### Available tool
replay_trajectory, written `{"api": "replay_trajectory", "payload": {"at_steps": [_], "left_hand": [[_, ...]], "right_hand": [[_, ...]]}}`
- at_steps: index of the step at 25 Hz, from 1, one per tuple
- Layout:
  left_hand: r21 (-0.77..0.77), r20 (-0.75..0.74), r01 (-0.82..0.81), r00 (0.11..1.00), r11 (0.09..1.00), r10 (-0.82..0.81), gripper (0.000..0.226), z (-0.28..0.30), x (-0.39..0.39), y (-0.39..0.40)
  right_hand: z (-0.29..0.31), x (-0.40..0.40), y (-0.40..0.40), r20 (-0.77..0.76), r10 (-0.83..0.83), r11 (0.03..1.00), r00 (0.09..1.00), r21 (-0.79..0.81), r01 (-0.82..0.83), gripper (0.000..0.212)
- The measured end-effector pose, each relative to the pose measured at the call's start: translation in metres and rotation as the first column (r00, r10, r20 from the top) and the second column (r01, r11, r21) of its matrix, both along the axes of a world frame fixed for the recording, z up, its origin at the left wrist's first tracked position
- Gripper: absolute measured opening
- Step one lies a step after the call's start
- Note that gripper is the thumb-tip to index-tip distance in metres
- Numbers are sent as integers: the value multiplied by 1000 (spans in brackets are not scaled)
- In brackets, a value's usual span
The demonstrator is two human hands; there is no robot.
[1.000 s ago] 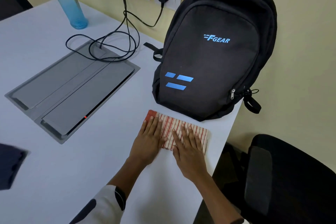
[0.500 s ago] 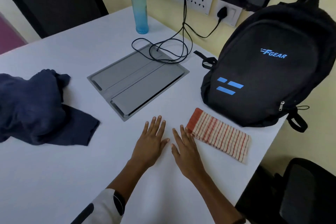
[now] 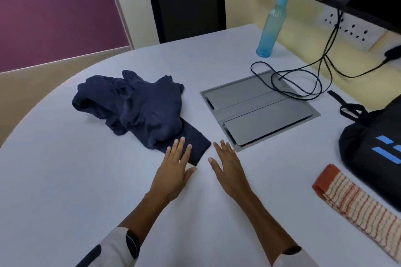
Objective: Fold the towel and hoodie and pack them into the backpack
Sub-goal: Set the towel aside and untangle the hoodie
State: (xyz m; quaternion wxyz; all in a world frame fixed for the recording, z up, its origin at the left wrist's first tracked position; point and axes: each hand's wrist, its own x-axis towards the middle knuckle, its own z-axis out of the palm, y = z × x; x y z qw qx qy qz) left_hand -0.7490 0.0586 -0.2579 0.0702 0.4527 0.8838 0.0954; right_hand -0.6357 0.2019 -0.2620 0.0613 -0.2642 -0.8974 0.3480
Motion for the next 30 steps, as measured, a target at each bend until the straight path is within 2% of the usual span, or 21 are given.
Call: {"api": "replay_trajectory", "payload": {"at_steps": [1, 3, 7, 10, 11, 14, 15, 19, 22, 26, 30], "left_hand": [[15, -1, -30, 1000, 999, 30, 75, 1, -15, -12], [32, 19, -96, 995, 995, 96, 73, 1, -42, -35], [38, 90, -213, 974, 976, 209, 77, -7, -77, -74], [37, 162, -286, 947, 958, 276, 94, -14, -91, -99], [24, 171, -302, 940, 953, 294, 93, -14, -94, -107], [18, 200, -336, 924, 942, 326, 90, -11, -97, -121], [26, 201, -341, 923, 940, 329, 90, -10, -97, -124], [89, 266, -402, 891, 911, 368, 71, 5, -96, -121], [208, 367, -464, 853, 861, 372, 69, 23, -88, -112], [328, 387, -499, 846, 802, 367, 74, 49, -74, -108], [503, 413, -516, 848, 693, 332, 79, 83, -64, -113]], "right_hand": [[3, -22, -6, -7, 22, 1000, 1000, -22, -22, 67], [9, -66, -17, -36, 41, 997, 999, -66, -43, 56], [17, -144, -38, -138, -40, 984, 990, -176, 15, 63], [11, -189, -43, -61, -153, 968, 986, -212, 137, 70], [7, -198, -43, -22, -192, 965, 981, -188, 184, 64], [11, -205, -43, -13, -255, 959, 967, -131, 251, 14], [18, -202, -43, -31, -254, 957, 967, -150, 246, 5], [58, -187, -46, -154, -294, 936, 943, -245, 252, 15], [99, -174, -48, -262, -293, 930, 919, -301, 210, 10], [156, -157, -53, -332, -244, 918, 911, -383, 107, 17], [201, -134, -61, -400, -204, 913, 893, -407, 26, 23]]}}
